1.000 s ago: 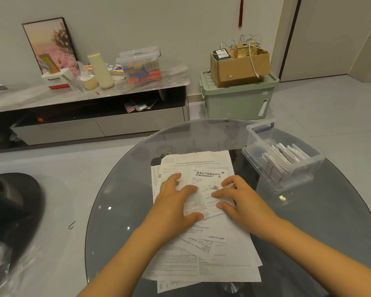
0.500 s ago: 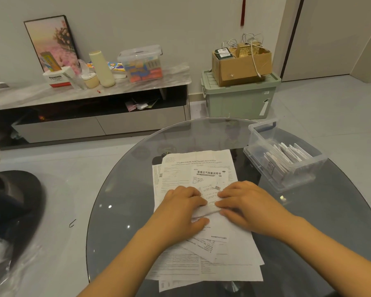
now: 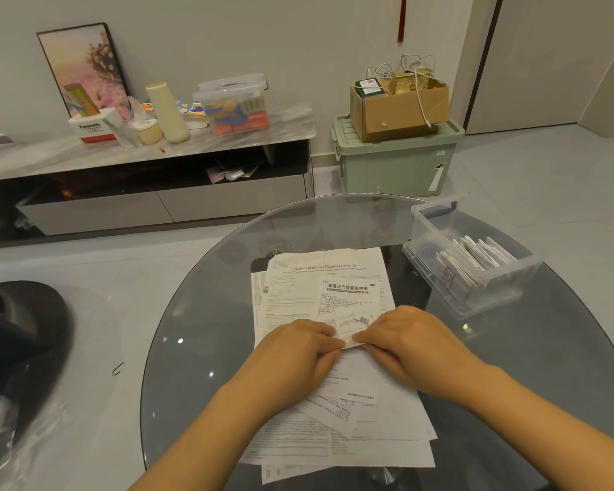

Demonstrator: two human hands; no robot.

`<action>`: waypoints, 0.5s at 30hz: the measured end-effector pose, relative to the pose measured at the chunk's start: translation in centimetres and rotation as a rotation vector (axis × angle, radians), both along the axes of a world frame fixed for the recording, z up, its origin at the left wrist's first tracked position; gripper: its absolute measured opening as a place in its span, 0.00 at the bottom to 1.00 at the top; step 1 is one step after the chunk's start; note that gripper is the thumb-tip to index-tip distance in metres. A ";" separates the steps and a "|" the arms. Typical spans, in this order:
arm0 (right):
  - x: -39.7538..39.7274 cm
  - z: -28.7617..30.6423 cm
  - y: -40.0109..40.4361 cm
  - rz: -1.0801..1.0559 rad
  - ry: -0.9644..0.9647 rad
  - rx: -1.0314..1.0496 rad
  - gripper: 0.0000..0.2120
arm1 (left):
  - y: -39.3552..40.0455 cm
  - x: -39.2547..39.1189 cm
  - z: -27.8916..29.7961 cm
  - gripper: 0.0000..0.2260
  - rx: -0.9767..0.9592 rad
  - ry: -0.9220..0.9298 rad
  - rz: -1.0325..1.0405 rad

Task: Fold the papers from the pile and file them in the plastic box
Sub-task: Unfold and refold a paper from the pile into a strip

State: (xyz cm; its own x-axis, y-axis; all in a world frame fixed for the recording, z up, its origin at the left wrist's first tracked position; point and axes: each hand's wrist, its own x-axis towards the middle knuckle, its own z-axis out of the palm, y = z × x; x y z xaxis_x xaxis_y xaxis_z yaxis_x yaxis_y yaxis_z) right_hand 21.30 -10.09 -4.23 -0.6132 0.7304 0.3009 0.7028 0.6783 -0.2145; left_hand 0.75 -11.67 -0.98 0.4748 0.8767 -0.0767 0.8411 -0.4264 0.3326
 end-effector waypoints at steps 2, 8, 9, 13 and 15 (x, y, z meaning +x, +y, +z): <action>-0.1 0.1 0.0 -0.027 0.010 -0.077 0.17 | 0.1 -0.2 0.0 0.14 -0.026 0.001 0.026; -0.1 0.1 0.2 -0.210 0.248 -0.306 0.07 | 0.6 -0.2 0.1 0.11 -0.076 -0.123 0.178; -0.2 0.1 0.2 -0.231 0.267 -0.325 0.07 | 0.7 -0.2 0.0 0.10 -0.067 -0.132 0.196; -0.5 -0.3 0.5 -0.321 0.299 -0.402 0.12 | 1.1 0.0 -0.7 0.06 -0.024 -0.137 0.258; -0.8 -0.4 0.5 -0.336 0.296 -0.403 0.14 | 1.3 0.1 -1.0 0.03 -0.024 -0.144 0.279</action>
State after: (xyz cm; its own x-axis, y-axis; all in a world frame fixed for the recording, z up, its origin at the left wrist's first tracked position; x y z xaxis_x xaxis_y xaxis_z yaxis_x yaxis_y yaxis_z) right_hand 20.51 -9.59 -4.63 -0.2609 0.9618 0.0828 0.7358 0.2536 -0.6279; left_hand 0.83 -10.36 -1.98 0.2240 0.9734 -0.0485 0.8678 -0.1765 0.4645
